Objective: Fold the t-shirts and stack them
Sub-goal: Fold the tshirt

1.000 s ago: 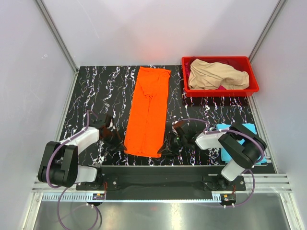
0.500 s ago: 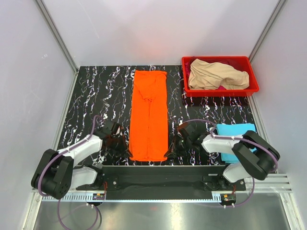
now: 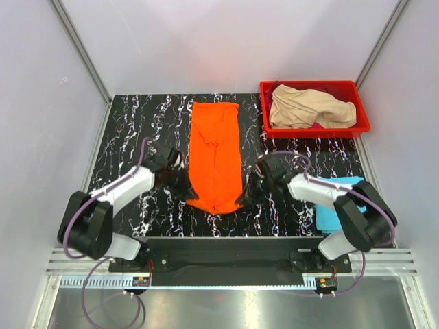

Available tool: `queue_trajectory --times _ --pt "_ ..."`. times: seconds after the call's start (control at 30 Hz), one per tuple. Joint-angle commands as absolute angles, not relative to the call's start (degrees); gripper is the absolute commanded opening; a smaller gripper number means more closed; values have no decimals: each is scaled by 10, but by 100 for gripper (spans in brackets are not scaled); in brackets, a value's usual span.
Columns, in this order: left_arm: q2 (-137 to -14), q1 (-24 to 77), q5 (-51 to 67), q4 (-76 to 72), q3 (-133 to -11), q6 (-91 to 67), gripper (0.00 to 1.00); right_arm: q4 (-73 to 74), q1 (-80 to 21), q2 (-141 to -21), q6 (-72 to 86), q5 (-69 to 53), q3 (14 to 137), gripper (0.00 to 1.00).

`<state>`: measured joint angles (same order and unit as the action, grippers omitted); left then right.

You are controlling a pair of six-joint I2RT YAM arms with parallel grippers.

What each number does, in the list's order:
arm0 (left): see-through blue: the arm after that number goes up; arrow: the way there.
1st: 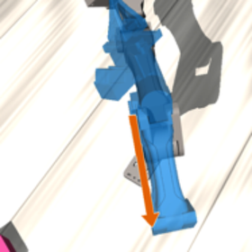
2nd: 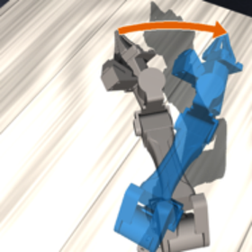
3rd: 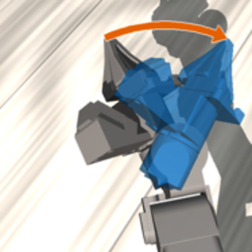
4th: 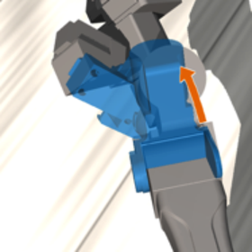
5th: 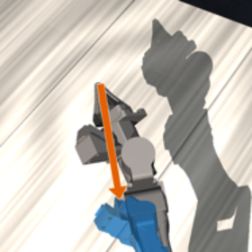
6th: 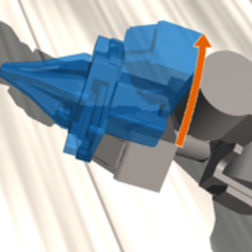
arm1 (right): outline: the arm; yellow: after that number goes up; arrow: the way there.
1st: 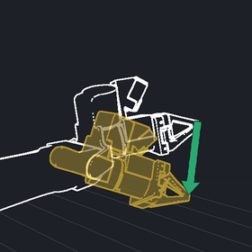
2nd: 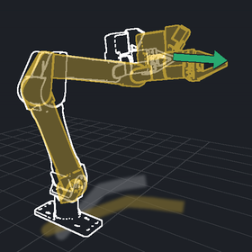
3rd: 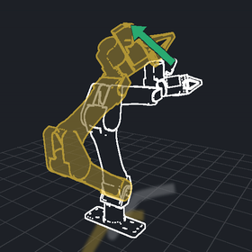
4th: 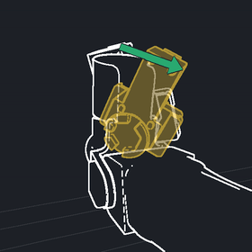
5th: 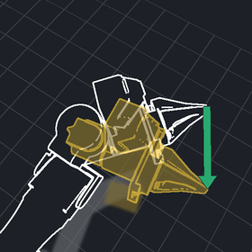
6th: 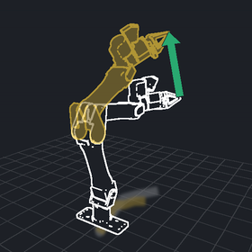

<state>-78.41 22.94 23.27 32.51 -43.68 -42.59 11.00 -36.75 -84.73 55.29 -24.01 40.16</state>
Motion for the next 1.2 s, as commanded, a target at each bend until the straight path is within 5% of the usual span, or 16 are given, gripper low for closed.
queue_trajectory --times 0.0,0.47,1.17 --pt "-825 217 230 329 -523 -408 0 148 -337 -882 500 -266 490 0" --pt "-1047 117 268 338 -795 -384 0 296 -215 -1119 368 -321 815 0" --pt "-1152 84 289 300 -893 -426 0 369 -163 -1286 323 -388 1044 0"
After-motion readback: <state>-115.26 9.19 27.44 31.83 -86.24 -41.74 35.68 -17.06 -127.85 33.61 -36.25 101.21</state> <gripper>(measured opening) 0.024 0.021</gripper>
